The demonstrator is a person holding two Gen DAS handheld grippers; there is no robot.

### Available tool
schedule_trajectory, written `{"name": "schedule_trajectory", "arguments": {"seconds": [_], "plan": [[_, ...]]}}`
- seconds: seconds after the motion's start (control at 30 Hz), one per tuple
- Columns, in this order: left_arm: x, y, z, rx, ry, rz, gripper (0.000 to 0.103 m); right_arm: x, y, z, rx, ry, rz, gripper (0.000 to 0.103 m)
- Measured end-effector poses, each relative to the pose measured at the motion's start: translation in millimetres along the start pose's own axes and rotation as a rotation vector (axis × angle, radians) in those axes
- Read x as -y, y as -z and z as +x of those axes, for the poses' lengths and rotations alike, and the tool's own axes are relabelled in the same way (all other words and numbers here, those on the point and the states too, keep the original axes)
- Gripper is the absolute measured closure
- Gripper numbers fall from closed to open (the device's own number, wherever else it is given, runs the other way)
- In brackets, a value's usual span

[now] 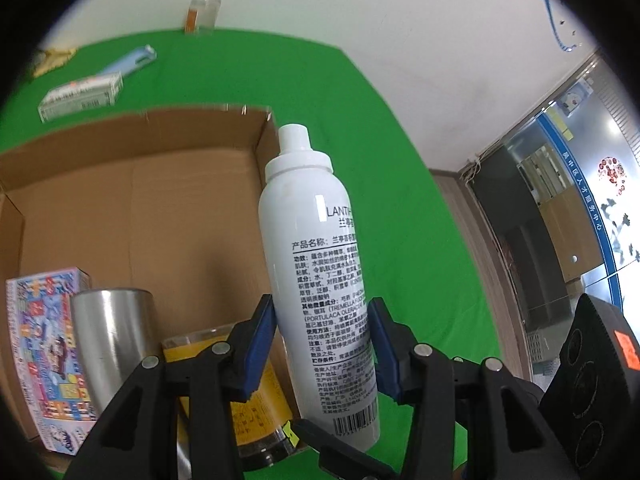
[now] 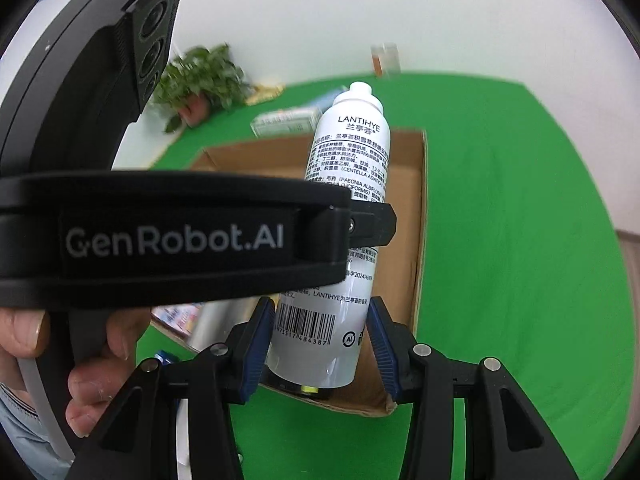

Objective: Organize rigid objects
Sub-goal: 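Carry the spray bottle over the box and set it beside the jar, then move both grippers back to the white power bank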

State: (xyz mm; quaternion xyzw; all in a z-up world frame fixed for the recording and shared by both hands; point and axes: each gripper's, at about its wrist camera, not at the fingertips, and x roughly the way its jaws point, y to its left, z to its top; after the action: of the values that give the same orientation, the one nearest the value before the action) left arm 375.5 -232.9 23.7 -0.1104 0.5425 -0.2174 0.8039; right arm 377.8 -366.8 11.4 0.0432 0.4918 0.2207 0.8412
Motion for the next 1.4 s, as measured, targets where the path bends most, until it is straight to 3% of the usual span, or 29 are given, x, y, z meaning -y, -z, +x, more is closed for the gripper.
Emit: {"name": "schedule_trajectory", "arguments": {"seconds": [0.23, 0.53, 0.63, 0.7, 0.73, 0.77, 0.8, 0.87, 0.9, 0.93, 0.97, 1.03, 1.13, 1.27, 1.4], "plan": [[-11, 16, 44, -0.112, 0.016, -0.038, 0.058, 22, 15, 47, -0.102, 0.014, 0.035, 0.058], [-7, 15, 47, -0.158, 0.014, -0.051, 0.056, 20, 35, 46, -0.127, 0.064, 0.067, 0.058], [-9, 20, 31, -0.129, -0.001, -0.027, 0.057, 16, 31, 47, -0.125, 0.082, 0.062, 0.056], [-4, 31, 3, -0.058, 0.011, 0.011, 0.057, 4, 42, 27, -0.105, 0.107, 0.046, 0.052], [-3, 35, -8, -0.025, 0.004, 0.028, 0.057, -1, 45, 19, -0.083, 0.116, 0.031, 0.043], [-1, 45, -25, 0.027, -0.010, 0.055, 0.057, -6, 49, 10, -0.059, 0.144, 0.019, 0.024], [0, 58, -46, 0.087, -0.031, 0.090, 0.055, -10, 54, 3, -0.018, 0.181, 0.006, 0.016], [4, 95, -91, 0.253, -0.124, 0.180, 0.038, -25, 73, -19, 0.114, 0.252, -0.031, 0.006], [5, 116, -112, 0.352, -0.182, 0.215, 0.018, -33, 83, -27, 0.163, 0.270, -0.048, 0.005], [4, 132, -128, 0.431, -0.227, 0.233, 0.008, -38, 97, -33, 0.192, 0.274, -0.056, 0.003], [3, 157, -147, 0.542, -0.285, 0.251, 0.004, -43, 107, -39, 0.223, 0.275, -0.058, 0.002], [-2, 191, -168, 0.643, -0.388, 0.251, 0.000, -54, 124, -44, 0.265, 0.278, -0.036, 0.002], [-21, 224, -189, 0.629, -0.463, 0.186, 0.000, -73, 159, -50, 0.317, 0.261, 0.005, 0.002], [-47, 262, -223, 0.642, -0.525, 0.052, 0.000, -100, 210, -35, 0.308, 0.250, -0.007, 0.002], [-54, 299, -246, 0.686, -0.595, -0.002, 0.000, -116, 232, -52, 0.322, 0.260, -0.039, 0.002]]}}
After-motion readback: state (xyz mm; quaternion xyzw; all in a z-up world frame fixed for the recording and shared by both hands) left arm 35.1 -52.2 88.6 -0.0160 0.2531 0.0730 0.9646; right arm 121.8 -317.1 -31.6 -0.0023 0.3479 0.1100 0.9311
